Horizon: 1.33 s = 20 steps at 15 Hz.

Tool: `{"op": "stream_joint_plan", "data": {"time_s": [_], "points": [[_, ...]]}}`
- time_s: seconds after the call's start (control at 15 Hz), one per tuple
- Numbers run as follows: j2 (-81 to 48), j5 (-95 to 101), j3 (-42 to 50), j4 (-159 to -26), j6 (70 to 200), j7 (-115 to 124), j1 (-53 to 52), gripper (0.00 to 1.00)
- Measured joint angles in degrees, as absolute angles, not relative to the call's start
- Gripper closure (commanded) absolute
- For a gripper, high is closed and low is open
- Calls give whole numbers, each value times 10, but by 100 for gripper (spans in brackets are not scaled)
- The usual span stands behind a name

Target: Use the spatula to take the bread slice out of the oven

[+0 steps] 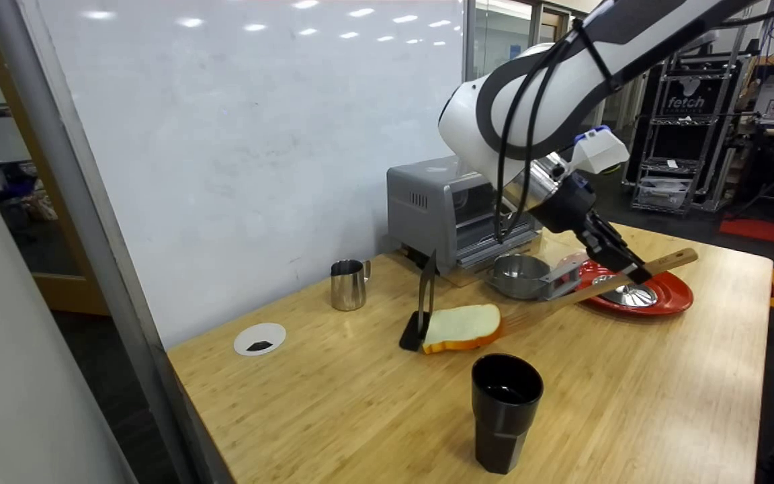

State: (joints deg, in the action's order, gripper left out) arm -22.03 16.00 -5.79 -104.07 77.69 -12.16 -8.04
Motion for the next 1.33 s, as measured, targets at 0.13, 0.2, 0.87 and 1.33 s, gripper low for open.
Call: {"op": "stream_joint_plan", "data": {"time_s": [0.13,0.2,0.87,1.33], "points": [[-181,166,-58,-1089,790,-125,-79,93],[-163,170,-58,-1112,797,-128,-78,93],[5,191,-42,-1359,1020,-195,-48,93],[90,207,13,-1500,1235,-364,-30,93]]}}
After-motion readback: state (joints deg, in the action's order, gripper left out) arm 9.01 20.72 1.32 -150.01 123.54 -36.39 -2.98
